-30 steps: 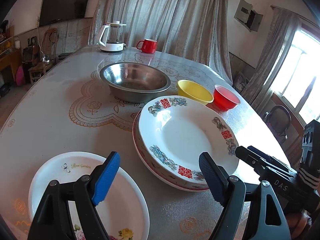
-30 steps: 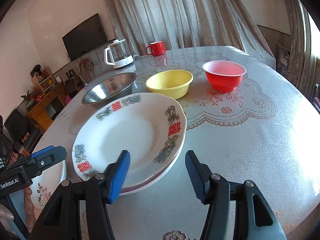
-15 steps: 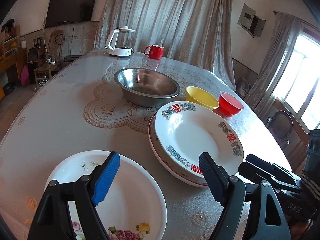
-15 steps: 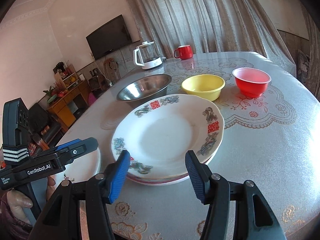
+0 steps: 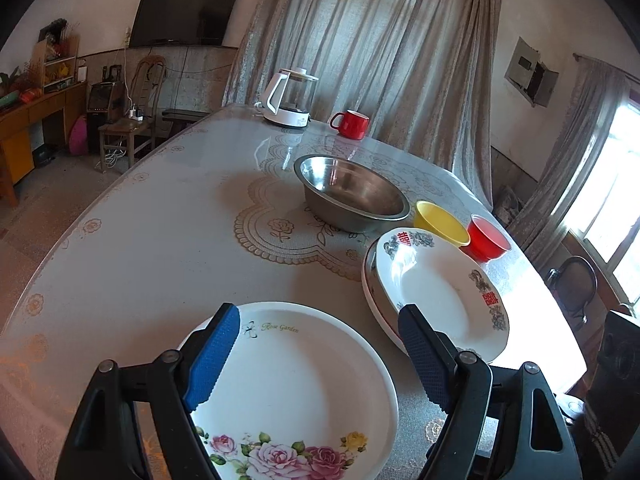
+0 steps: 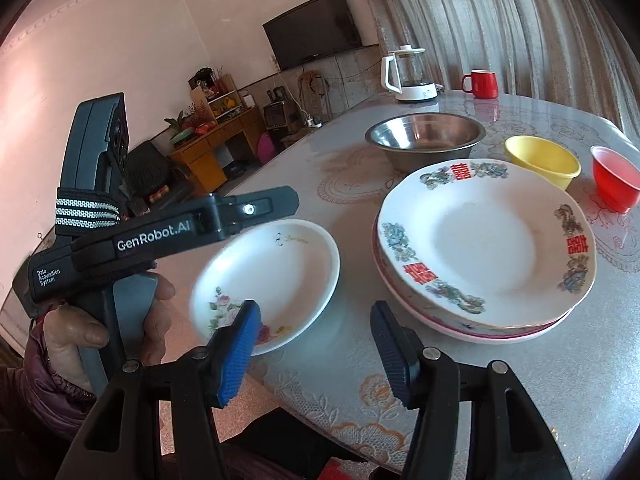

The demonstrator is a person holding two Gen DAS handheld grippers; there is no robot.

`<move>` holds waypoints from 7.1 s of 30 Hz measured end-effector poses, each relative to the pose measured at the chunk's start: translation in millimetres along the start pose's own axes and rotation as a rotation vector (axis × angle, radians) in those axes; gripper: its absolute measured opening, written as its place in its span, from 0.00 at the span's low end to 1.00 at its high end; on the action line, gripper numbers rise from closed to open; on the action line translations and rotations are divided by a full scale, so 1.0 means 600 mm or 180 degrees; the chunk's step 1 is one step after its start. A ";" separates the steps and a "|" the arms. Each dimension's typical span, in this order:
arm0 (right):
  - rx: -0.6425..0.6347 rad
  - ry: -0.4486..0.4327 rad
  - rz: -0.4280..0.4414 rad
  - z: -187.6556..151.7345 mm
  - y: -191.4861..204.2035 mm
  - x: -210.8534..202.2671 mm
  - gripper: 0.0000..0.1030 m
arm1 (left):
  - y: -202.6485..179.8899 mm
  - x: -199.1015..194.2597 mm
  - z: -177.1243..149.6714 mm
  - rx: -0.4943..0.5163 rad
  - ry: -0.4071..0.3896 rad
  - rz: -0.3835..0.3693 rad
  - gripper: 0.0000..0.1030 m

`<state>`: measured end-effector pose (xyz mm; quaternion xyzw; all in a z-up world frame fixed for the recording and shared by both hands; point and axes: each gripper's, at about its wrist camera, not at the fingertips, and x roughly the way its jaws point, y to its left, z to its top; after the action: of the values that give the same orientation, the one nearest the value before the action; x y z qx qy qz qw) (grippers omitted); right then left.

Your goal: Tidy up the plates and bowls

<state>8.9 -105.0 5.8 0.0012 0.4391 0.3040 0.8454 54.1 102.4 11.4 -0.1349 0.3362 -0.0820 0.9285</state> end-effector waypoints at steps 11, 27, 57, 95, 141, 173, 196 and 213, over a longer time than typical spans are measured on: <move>0.0146 0.0287 0.0298 -0.010 0.017 0.062 0.56 | 0.096 -0.034 -0.020 -0.0291 -0.0012 0.0251 0.77; 0.0217 0.0289 0.0135 -0.004 -0.001 0.108 0.35 | 0.116 0.007 -0.080 -0.0168 0.0415 0.0263 0.29; 0.0349 0.0236 0.0238 -0.004 -0.015 0.110 0.35 | 0.081 0.014 -0.088 0.0071 0.0331 0.0728 0.29; 0.0355 -0.0217 0.0210 0.016 -0.015 0.038 0.36 | 0.033 -0.043 -0.047 0.0175 -0.0226 0.0208 0.29; 0.1347 -0.0320 -0.0817 0.027 -0.212 -0.051 0.39 | -0.153 0.163 0.001 0.0455 0.0438 -0.0581 0.35; 0.1060 -0.0406 -0.1165 0.023 -0.185 -0.058 0.42 | -0.160 0.122 -0.005 0.0474 0.0342 -0.0645 0.47; 0.1000 -0.0407 -0.1136 0.018 -0.175 -0.055 0.44 | -0.126 0.103 -0.001 0.0474 0.0332 -0.0037 0.59; 0.1105 -0.0400 -0.0990 0.033 -0.188 -0.056 0.56 | -0.093 0.106 0.004 0.0500 0.0251 0.0480 0.59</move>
<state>67.1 -209.0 12.9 0.0978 0.4263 0.0894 0.8948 100.8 34.5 -8.0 -0.0327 0.3742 -0.0432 0.9258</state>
